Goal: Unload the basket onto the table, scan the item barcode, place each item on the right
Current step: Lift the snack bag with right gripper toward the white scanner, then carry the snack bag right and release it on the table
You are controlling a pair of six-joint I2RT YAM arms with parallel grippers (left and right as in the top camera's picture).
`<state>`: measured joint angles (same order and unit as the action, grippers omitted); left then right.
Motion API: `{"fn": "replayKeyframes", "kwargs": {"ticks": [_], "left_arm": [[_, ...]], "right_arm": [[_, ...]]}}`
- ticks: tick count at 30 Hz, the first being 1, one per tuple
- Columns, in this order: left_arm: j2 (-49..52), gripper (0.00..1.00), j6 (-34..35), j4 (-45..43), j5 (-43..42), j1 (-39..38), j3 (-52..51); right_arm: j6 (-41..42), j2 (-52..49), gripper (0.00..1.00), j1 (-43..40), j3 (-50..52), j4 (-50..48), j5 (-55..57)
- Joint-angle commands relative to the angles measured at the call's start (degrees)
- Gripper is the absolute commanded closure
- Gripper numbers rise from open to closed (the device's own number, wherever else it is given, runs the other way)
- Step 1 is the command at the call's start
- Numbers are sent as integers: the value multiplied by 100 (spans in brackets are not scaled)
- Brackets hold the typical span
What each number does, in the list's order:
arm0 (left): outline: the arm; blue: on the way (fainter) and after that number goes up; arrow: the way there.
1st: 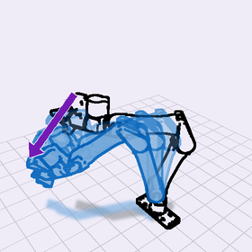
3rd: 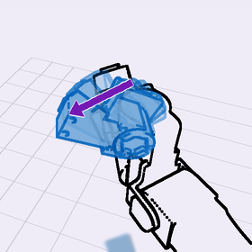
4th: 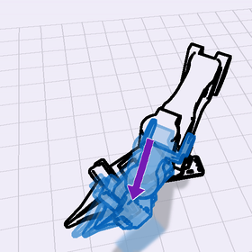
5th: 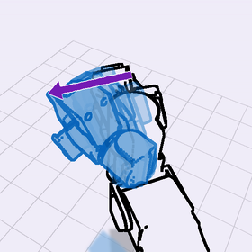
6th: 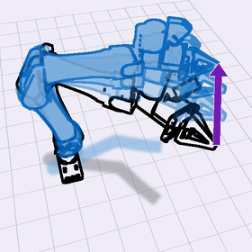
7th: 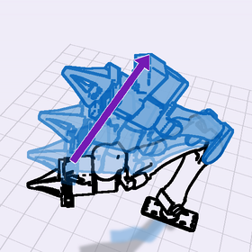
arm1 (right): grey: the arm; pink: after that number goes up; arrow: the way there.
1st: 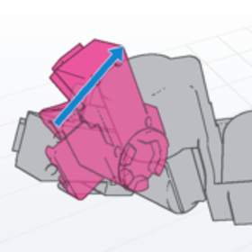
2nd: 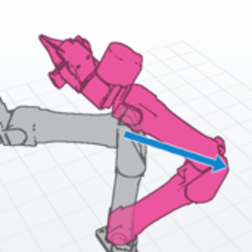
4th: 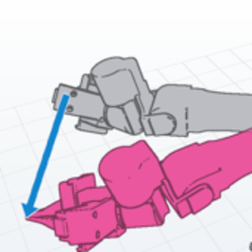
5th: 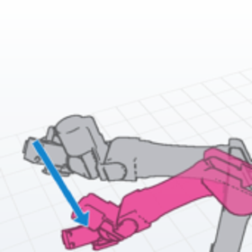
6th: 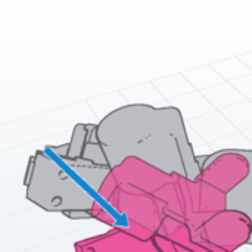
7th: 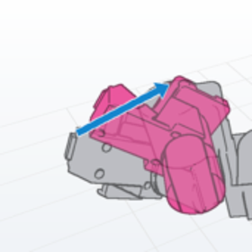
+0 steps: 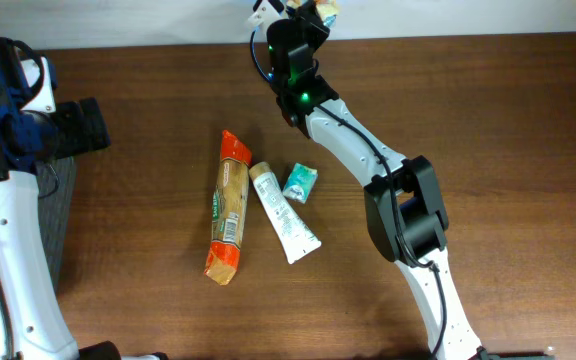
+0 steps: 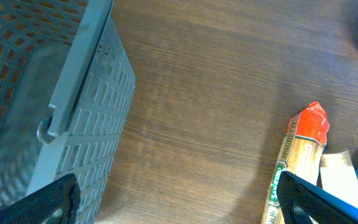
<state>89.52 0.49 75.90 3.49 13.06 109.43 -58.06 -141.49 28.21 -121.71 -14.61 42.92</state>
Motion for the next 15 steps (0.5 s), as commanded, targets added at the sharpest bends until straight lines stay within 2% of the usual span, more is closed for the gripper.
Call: {"fn": "replayKeyframes", "kwargs": {"ticks": [1, 15], "left_arm": [[-35, 1, -4, -2, 44, 24, 55], [-35, 1, -4, -2, 44, 24, 55]], "right_arm": [[-20, -68, 95, -59, -131, -90, -227], [-17, -212, 96, -105, -131, -234, -164]]}}
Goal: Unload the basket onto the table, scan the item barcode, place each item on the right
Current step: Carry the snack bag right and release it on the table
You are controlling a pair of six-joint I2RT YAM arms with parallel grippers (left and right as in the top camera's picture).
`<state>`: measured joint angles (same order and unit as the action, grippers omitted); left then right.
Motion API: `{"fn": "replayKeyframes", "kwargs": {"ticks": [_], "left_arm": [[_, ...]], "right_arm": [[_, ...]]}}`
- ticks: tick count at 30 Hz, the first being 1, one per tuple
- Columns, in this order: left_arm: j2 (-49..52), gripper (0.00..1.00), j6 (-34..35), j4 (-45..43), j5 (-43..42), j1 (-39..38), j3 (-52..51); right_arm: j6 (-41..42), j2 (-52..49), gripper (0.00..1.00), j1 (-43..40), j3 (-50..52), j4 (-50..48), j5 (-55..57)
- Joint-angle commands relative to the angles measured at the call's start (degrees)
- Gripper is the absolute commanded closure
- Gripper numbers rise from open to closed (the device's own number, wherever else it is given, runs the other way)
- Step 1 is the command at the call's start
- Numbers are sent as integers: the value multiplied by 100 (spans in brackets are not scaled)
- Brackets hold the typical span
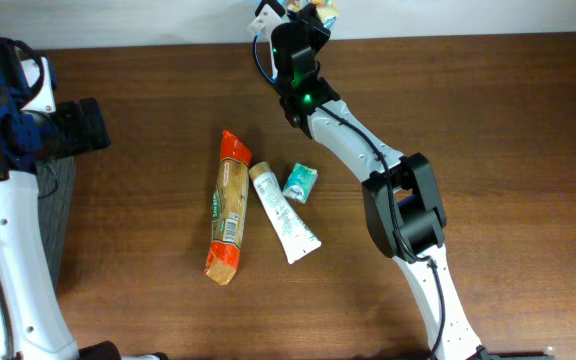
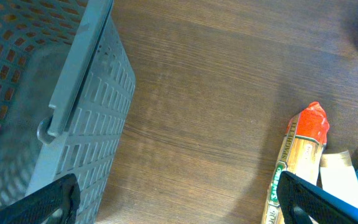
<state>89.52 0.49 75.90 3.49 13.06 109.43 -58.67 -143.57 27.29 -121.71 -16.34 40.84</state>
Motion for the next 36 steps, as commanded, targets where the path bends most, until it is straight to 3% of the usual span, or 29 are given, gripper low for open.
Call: {"fn": "replayKeyframes", "kwargs": {"ticks": [1, 5, 7, 8, 10, 12, 15, 17, 22, 28, 29, 31, 32, 34, 35, 36], "left_arm": [[-35, 1, -4, -2, 44, 24, 55], [-35, 1, -4, -4, 44, 24, 55], [-35, 1, -4, -4, 44, 24, 55], [-35, 1, -2, -2, 44, 24, 55], [-35, 1, -4, -4, 42, 24, 55], [-35, 1, -4, -2, 44, 24, 55], [-35, 1, -4, -4, 44, 24, 55], [-35, 1, -4, -2, 44, 24, 55], [-35, 1, -4, -2, 44, 24, 55], [-35, 1, -4, -4, 44, 24, 55], [-35, 1, -4, -2, 42, 24, 55], [-35, 1, -4, -2, 42, 24, 55], [-35, 1, -4, -2, 42, 24, 55], [-35, 1, -4, -4, 44, 24, 55], [-35, 1, -4, -2, 44, 24, 55], [-35, 1, -4, -2, 42, 24, 55]], "right_arm": [[44, 52, 96, 7, -131, -59, 103], [669, 979, 96, 22, -131, 595, 269], [1276, 1652, 96, 22, -131, 1871, 236], [2146, 2138, 96, -4, -131, 2920, 72], [3716, 2844, 96, -195, -131, 4614, -975], [5038, 3471, 96, -835, -131, 6332, -3235], [6304, 3676, 96, -2011, -131, 8013, -4804], [6566, 3451, 96, -3053, -131, 8981, -5578], [7136, 2514, 96, -4697, 291, 9346, -6013], [7418, 2002, 96, -6030, 1705, 8629, -5945], [7366, 2002, 93, -6245, 1740, 8668, -5753], [7171, 2002, 58, -6369, 1740, 8819, -5779], [7090, 2002, 49, -6356, 1740, 8911, -5772], [7062, 2009, 44, -6288, 1694, 9095, -5777], [6944, 2022, 31, -6205, 1504, 9355, -5770], [6940, 2044, 26, -6137, 1303, 9543, -5751]]}}
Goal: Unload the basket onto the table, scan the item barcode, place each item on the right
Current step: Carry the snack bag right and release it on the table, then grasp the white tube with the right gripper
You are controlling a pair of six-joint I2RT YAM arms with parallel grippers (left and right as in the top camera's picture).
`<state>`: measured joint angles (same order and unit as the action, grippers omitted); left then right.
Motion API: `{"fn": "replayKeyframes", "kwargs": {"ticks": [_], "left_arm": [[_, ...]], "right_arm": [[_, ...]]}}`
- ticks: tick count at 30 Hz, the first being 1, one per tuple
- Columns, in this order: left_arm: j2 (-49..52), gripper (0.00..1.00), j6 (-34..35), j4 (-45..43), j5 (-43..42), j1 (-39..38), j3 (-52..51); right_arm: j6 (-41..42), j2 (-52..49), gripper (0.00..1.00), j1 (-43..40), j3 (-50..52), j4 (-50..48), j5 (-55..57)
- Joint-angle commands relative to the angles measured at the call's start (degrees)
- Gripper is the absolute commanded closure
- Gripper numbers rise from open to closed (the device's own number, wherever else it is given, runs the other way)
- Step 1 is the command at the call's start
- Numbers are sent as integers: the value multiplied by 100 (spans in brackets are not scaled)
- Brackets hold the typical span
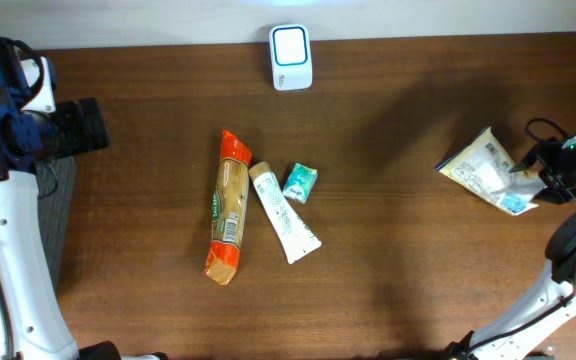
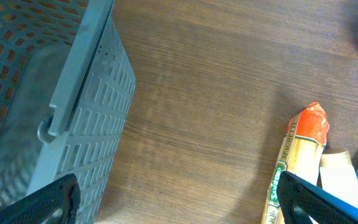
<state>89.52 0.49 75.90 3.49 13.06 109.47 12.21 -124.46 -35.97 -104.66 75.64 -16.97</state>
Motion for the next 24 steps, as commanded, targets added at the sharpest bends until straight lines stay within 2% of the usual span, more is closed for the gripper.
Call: {"fn": "replayKeyframes", "kwargs": {"ticks": [1, 2, 3, 6, 8, 9, 11, 14, 19, 23, 24], "left_arm": [[-35, 1, -4, -2, 44, 24, 50], [-35, 1, -4, 0, 42, 24, 50], [-35, 1, -4, 0, 42, 24, 50], [-35, 1, -4, 4, 44, 24, 50], [-35, 1, -4, 4, 44, 24, 50], [-35, 1, -4, 4, 44, 24, 50], [-35, 1, -4, 4, 44, 24, 50], [-35, 1, -4, 4, 42, 24, 50], [-35, 1, -4, 4, 44, 24, 50], [-35, 1, -4, 4, 42, 24, 50], [-35, 1, -4, 4, 44, 24, 50]], "right_arm": [[-162, 181, 19, 258, -704, 581, 138], [-240, 212, 17, 306, -916, 730, 184], [-280, 264, 10, 387, -1250, 955, 293], [-994, 304, 9, 938, -2304, 1722, 74], [-1834, 299, 8, 1541, -2321, 1823, -752], [-2085, 280, 1, 1954, -2253, 1746, -949], [-2181, 96, 2, 2997, -2205, 1552, -940], [-2583, -278, 1, 4116, -2186, 1563, -935], [-2590, -1123, 21, 5641, -2186, 1565, -938], [-2524, -1198, 21, 6179, -1930, 1541, -625], [-2514, -1198, 24, 6245, -1742, 1451, -684]]}}
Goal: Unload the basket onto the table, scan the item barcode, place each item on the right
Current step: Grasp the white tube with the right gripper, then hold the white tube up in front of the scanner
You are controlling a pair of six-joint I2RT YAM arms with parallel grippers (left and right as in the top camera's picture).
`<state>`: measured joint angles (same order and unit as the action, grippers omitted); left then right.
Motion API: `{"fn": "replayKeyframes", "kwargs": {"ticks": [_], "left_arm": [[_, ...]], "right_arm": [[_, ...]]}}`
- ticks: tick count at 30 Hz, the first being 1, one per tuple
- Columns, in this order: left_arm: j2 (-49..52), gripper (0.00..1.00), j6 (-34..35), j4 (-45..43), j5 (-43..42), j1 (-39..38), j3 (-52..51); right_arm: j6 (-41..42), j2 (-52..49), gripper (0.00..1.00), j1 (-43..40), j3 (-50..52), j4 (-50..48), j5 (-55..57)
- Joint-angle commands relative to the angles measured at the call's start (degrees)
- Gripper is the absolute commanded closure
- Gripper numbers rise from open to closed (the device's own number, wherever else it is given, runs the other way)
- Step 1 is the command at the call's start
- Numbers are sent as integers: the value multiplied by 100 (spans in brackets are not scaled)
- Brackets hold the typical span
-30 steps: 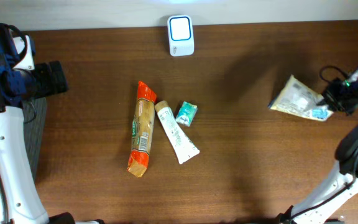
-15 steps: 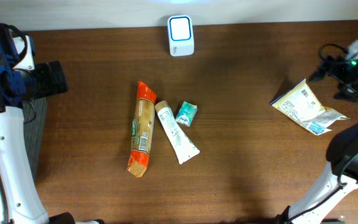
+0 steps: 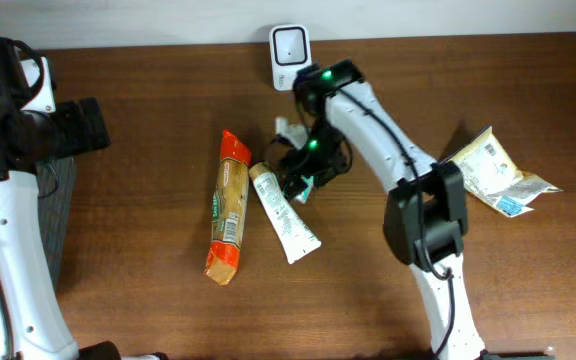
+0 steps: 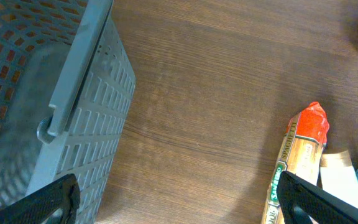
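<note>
The white barcode scanner [image 3: 290,45] stands at the table's far edge. My right gripper [image 3: 306,163] hangs low over the small teal packet [image 3: 302,186], covering most of it; how its jaws stand is not visible. Beside the packet lie a white tube [image 3: 284,214] and a long orange snack pack [image 3: 229,206], which also shows in the left wrist view [image 4: 298,163]. A cream pouch [image 3: 491,171] lies flat at the right, apart from both grippers. My left gripper [image 4: 179,200] stays open and empty near the left edge.
A grey mesh basket [image 4: 73,118] stands at the left edge of the table, under and beside my left arm [image 3: 8,150]. The right arm [image 3: 388,140] stretches across the table's middle from the near right.
My right gripper was at the far right by the cream pouch; now it is over the teal packet in the middle. The pouch stays on the table. The left arm is unchanged.
My right gripper was first up at the scanner on the far edge with a pale item in it, and stayed there. Then it was at the far right with the cream pouch on the table. Now it is down at the teal packet.
</note>
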<state>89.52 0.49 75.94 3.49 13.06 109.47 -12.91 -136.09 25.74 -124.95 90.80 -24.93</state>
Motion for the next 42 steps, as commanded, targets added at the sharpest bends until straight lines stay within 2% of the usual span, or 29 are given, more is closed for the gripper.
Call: {"fn": "replayKeyframes", "kwargs": {"ticks": [1, 5, 9, 12, 16, 21, 25, 26, 28, 32, 37, 42], "left_arm": [[-35, 1, -4, 0, 44, 24, 50], [-35, 1, -4, 0, 44, 24, 50], [-35, 1, -2, 0, 44, 24, 50], [-35, 1, -4, 0, 44, 24, 50], [-35, 1, -4, 0, 44, 24, 50], [-35, 1, -4, 0, 44, 24, 50], [-35, 1, -4, 0, 44, 24, 50], [-35, 1, -4, 0, 44, 24, 50], [-35, 1, -4, 0, 44, 24, 50], [-35, 1, -4, 0, 44, 24, 50], [-35, 1, -4, 0, 44, 24, 50], [-35, 1, -4, 0, 42, 24, 50]], "right_arm": [[138, -35, 26, 151, 597, -286, 114], [136, -35, 26, 352, 1652, -1091, -557], [297, -35, 27, 474, 1803, -1373, -767], [767, -35, 37, 479, 2096, -1873, -741], [1047, -35, 63, 472, 2546, -2422, -765], [1045, -33, 71, 380, 2529, -2470, -765], [1152, 138, 89, 33, 2457, -2524, -787], [1150, 240, 89, -50, 2448, -2533, -785], [1150, 529, 96, -208, 2448, -2603, -785], [1147, 1303, 96, -234, 2437, -2739, -761], [1178, 2747, 96, -442, 2433, -2761, -931], [1191, 3224, 96, -662, 2433, -2758, -1298]]}}
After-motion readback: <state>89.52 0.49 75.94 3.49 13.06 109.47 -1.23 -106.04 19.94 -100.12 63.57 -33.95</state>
